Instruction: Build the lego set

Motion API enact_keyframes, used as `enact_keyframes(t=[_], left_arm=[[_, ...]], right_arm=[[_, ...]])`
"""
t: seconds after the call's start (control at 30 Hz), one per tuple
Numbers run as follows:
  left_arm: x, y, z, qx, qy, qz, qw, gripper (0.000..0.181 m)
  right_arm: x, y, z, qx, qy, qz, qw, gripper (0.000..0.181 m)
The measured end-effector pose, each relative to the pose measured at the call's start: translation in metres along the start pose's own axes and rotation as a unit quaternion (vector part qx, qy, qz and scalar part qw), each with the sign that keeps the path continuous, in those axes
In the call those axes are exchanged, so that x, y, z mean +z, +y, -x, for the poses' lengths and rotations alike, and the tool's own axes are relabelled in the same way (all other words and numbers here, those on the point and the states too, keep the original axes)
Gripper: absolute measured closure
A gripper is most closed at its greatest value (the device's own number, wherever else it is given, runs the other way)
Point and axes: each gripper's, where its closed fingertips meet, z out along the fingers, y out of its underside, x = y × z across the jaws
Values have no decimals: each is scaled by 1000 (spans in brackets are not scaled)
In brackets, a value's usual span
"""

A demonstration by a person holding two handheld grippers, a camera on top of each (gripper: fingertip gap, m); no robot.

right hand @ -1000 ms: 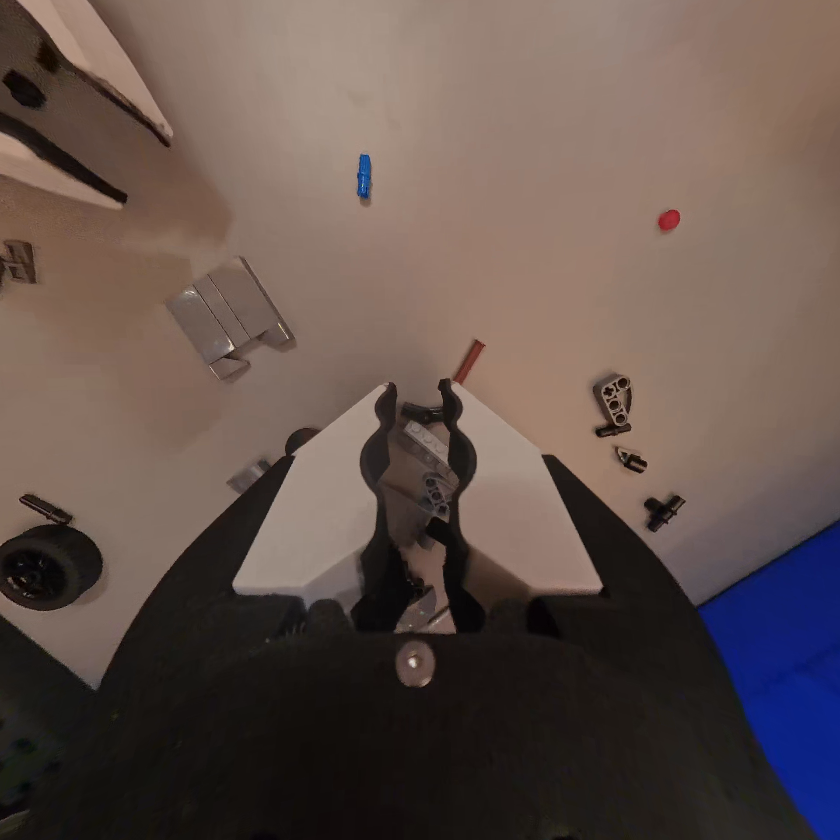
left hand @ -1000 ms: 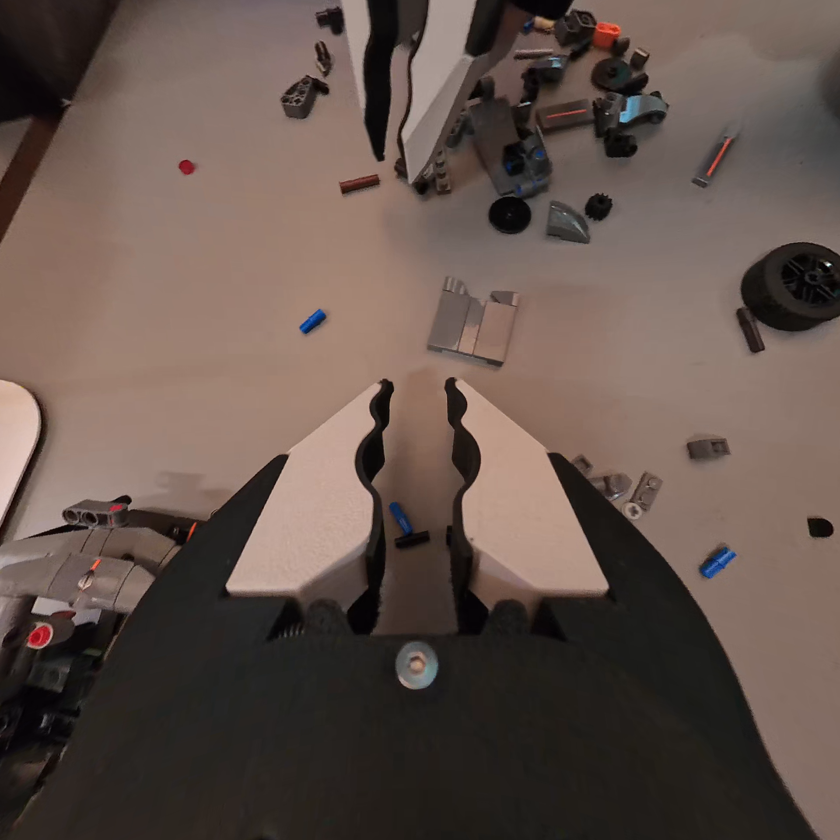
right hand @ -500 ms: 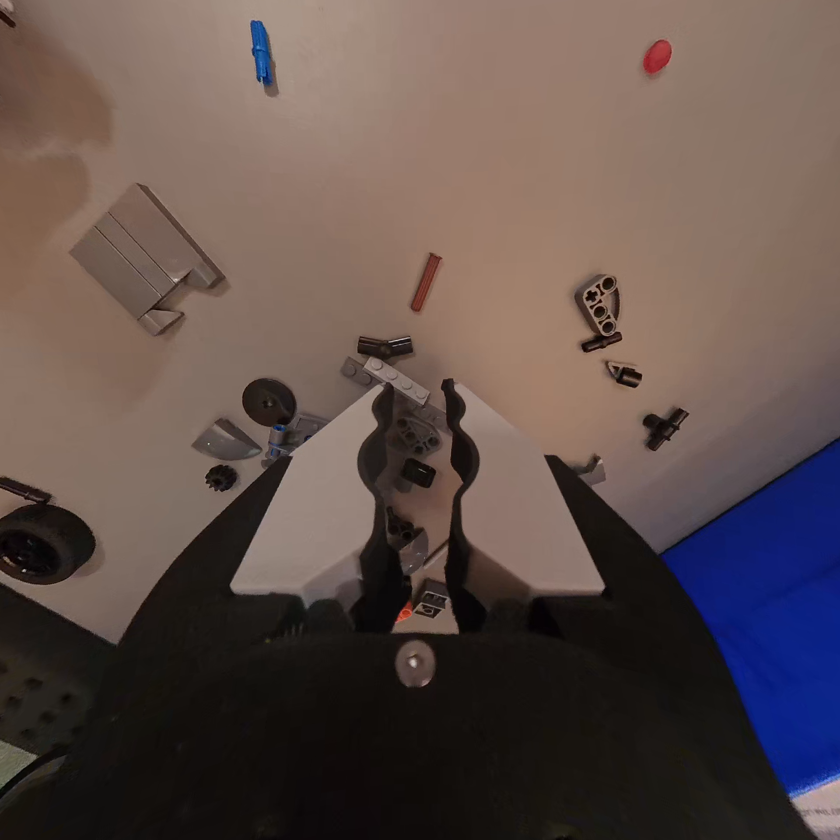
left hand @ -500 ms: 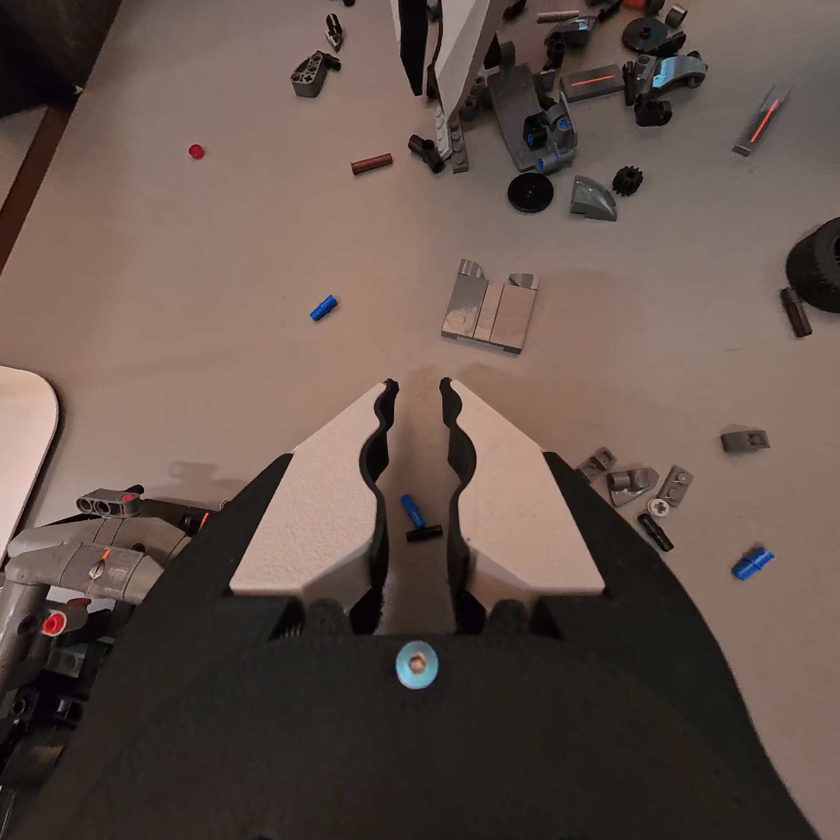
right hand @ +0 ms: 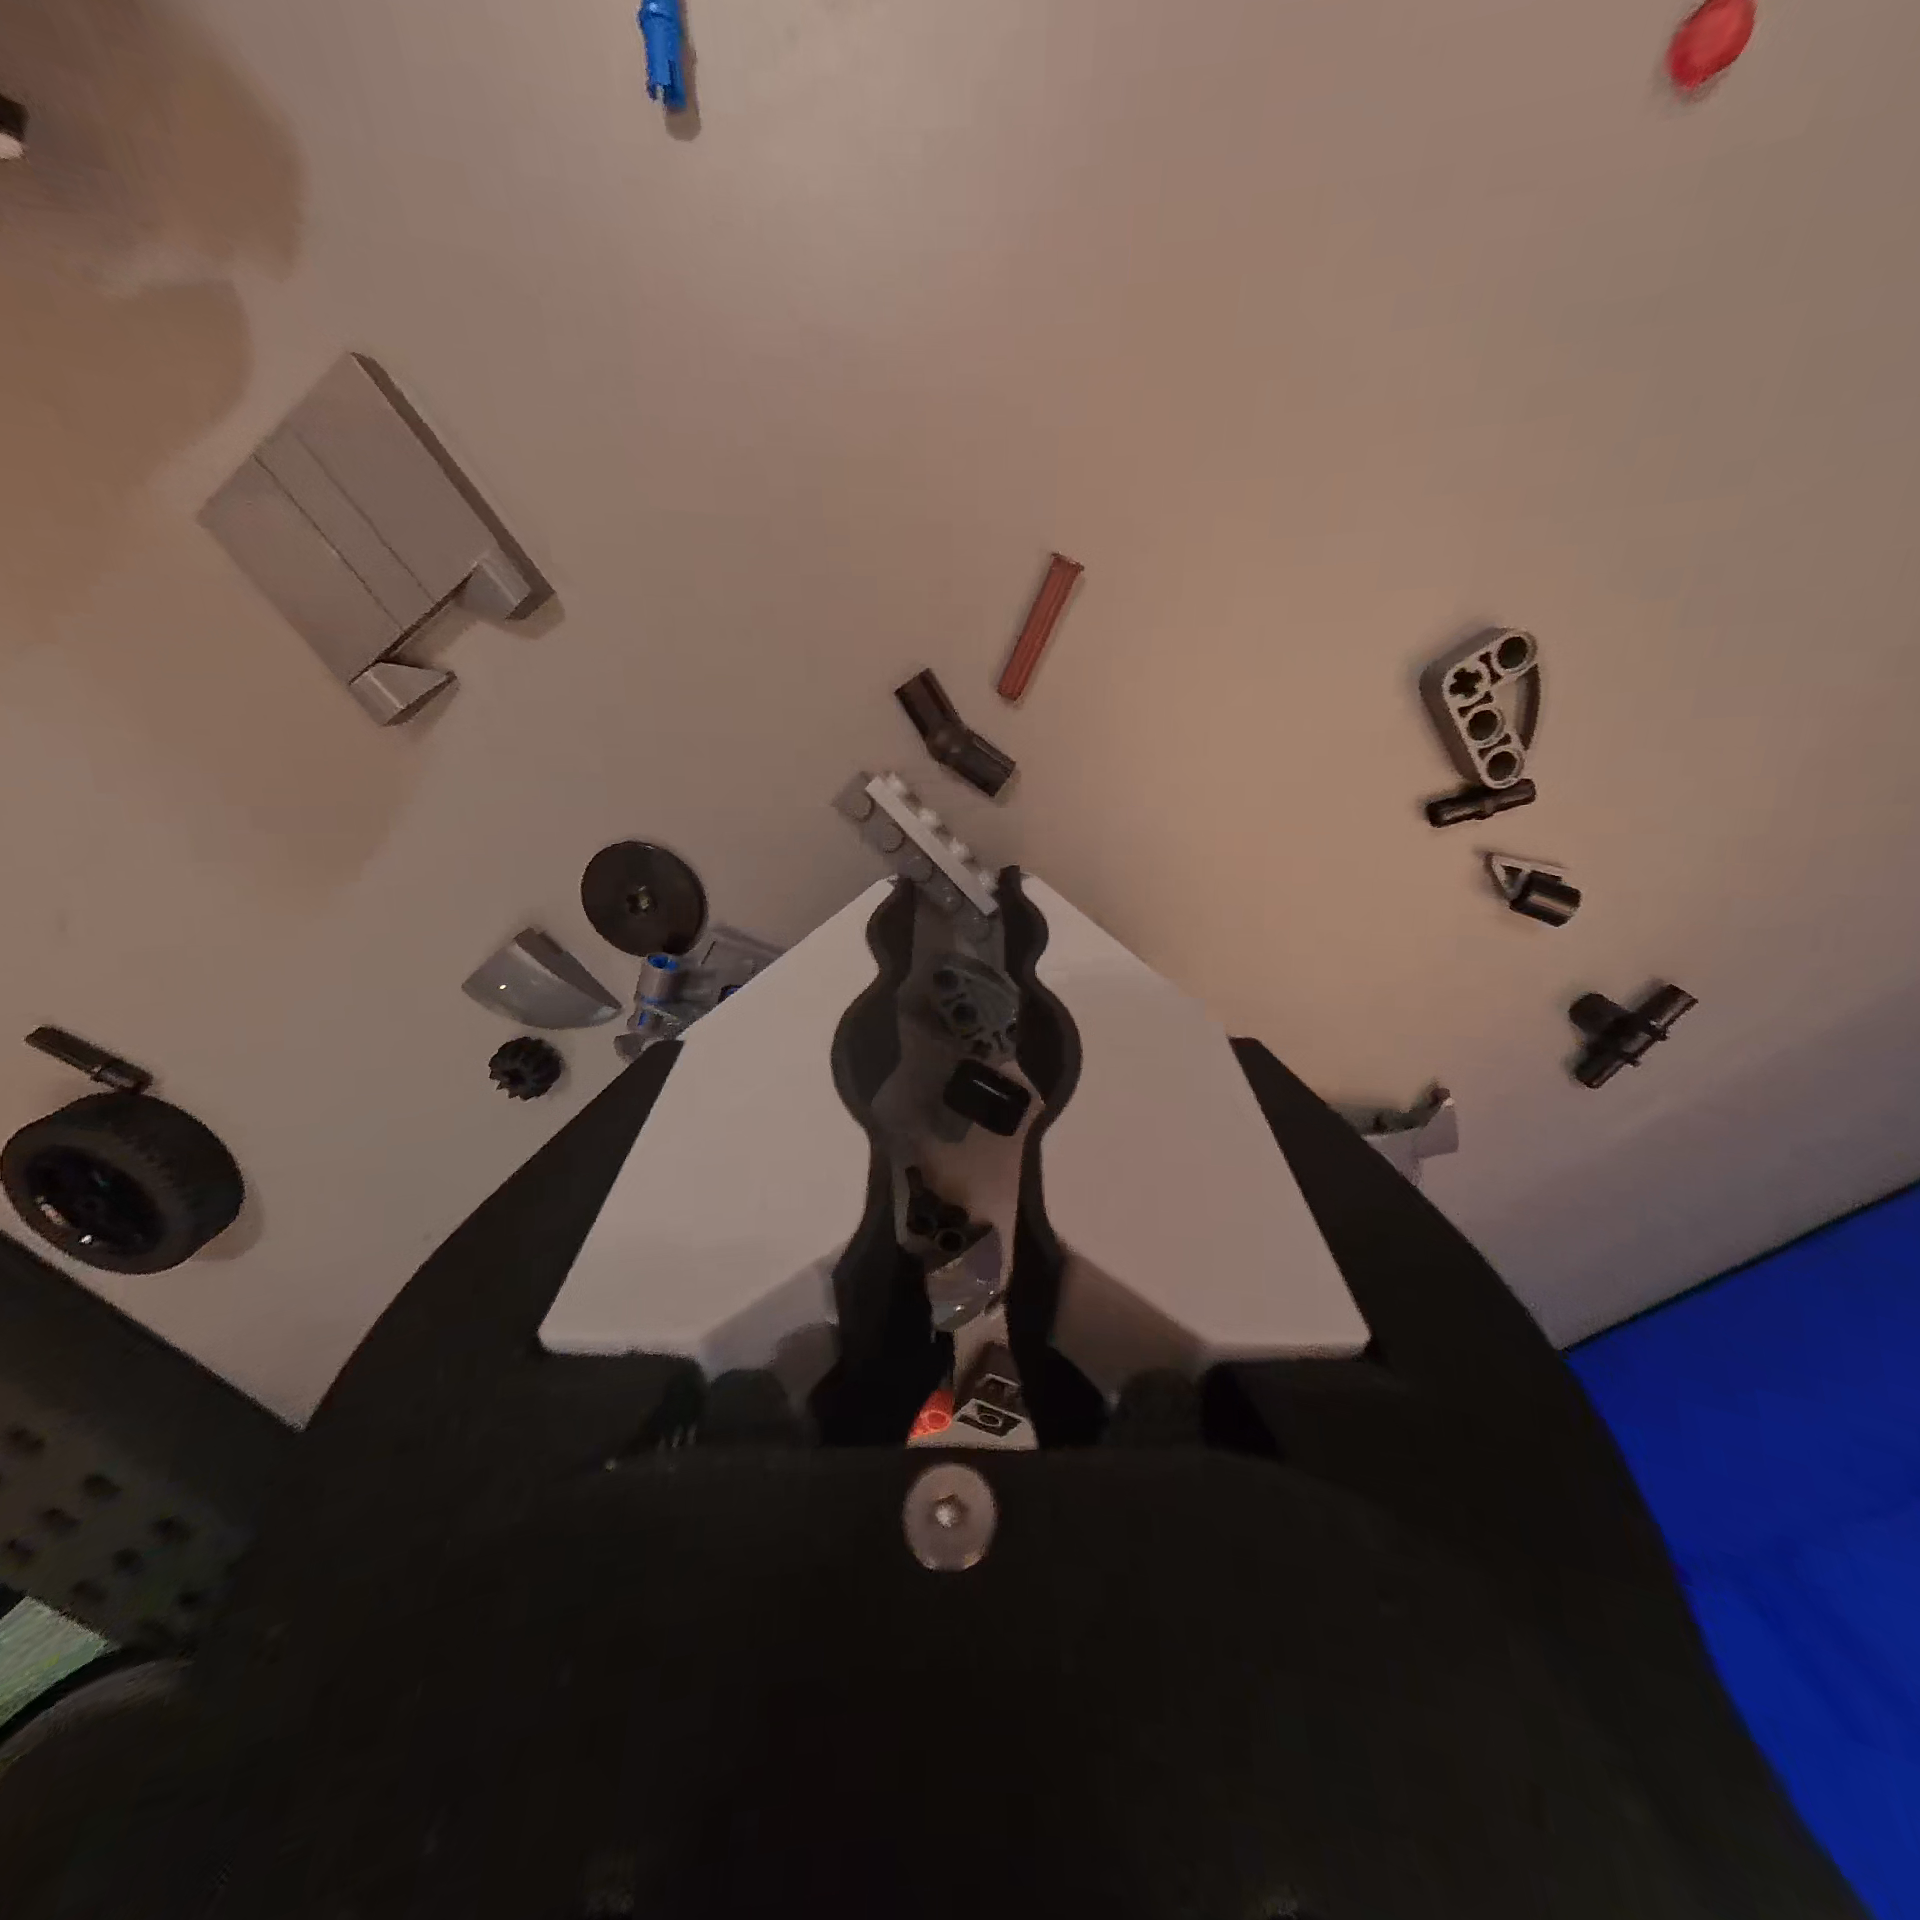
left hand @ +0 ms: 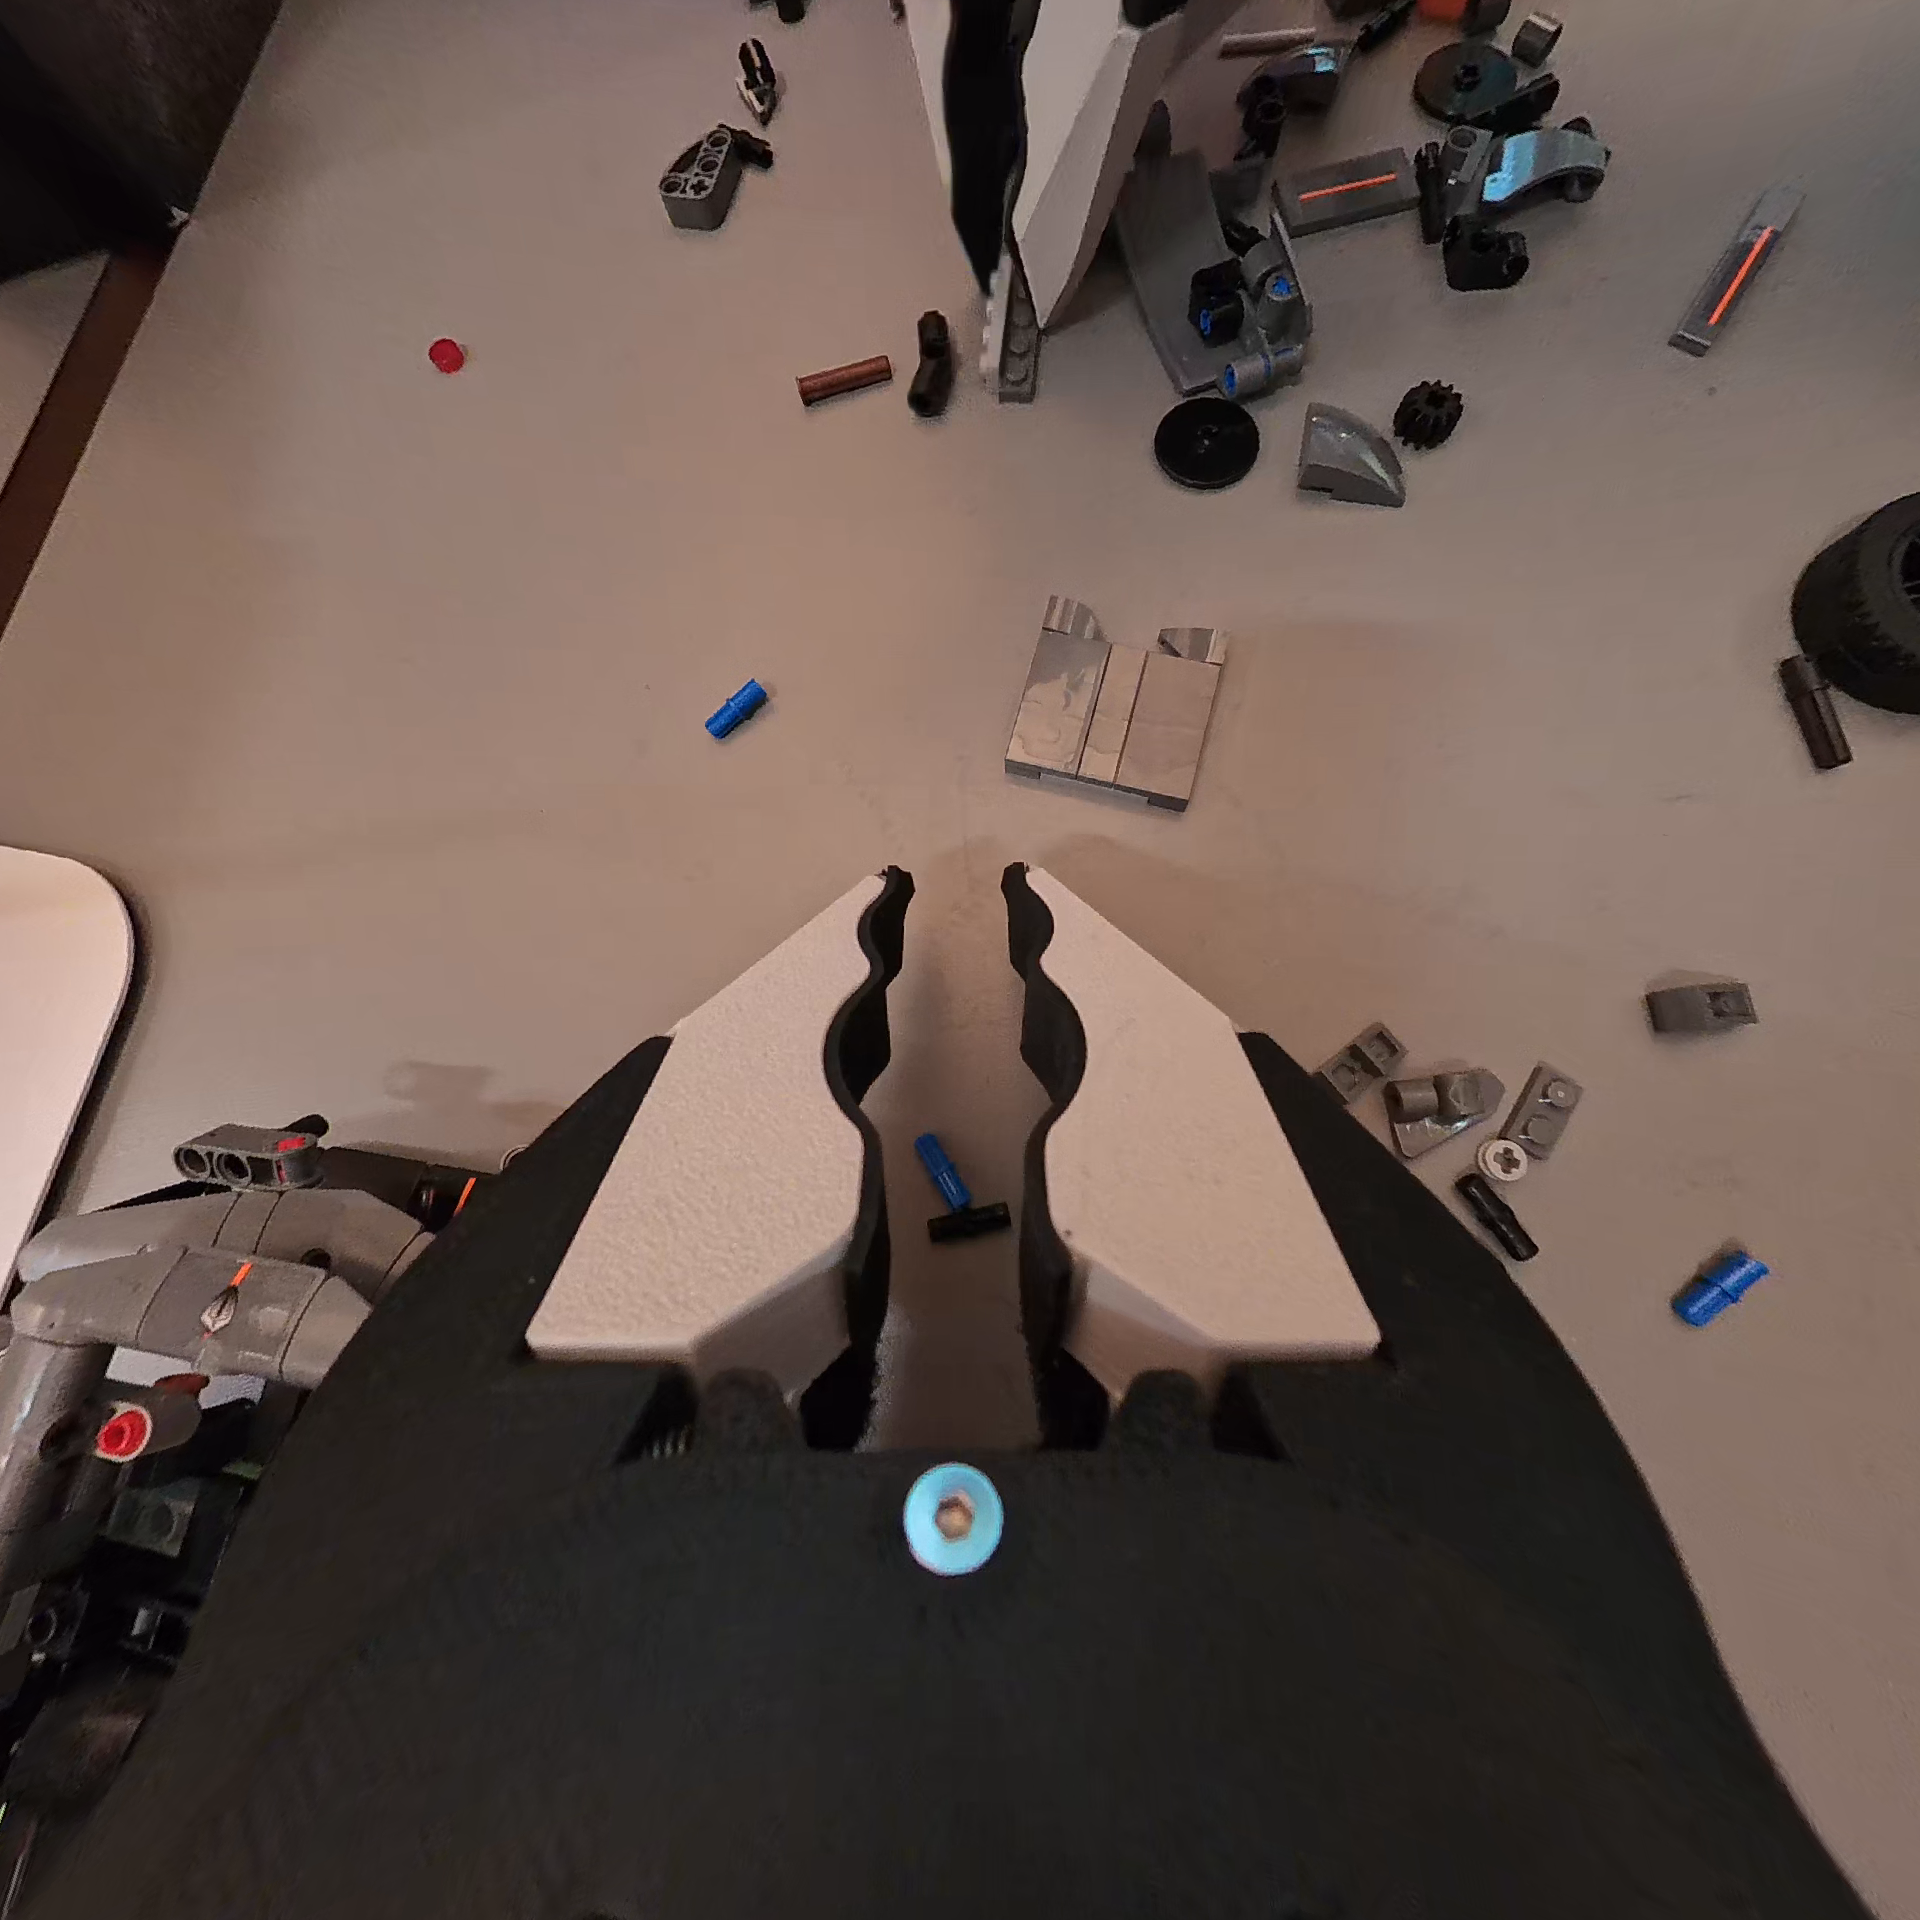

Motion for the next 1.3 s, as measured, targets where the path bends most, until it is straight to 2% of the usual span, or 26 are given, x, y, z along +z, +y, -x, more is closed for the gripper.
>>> enact_keyframes(t=[0.27, 0.47, 0.6, 0.97, 1.3], left_arm=[[1, 1, 0, 0, 1, 1, 1000, 164], [1, 2, 0, -1, 1, 2, 1000, 164], [1, 1, 1, -2, 0, 1, 1000, 164], [-1, -3, 1, -9, 4, -17, 1000, 160], [-17, -6, 13, -34, 6, -44, 998, 158]], right_arm=[[-3, -5, 1, -10, -4, -16, 1000, 177], [-8, -9, 8, -26, -8, -24, 999, 178], [-16, -21, 12, -43, -3, -54, 998, 178], [-23, -64, 62, -155, -23, -141, 978, 178], [-15, -81, 97, -238, -9, -157, 958, 178]])
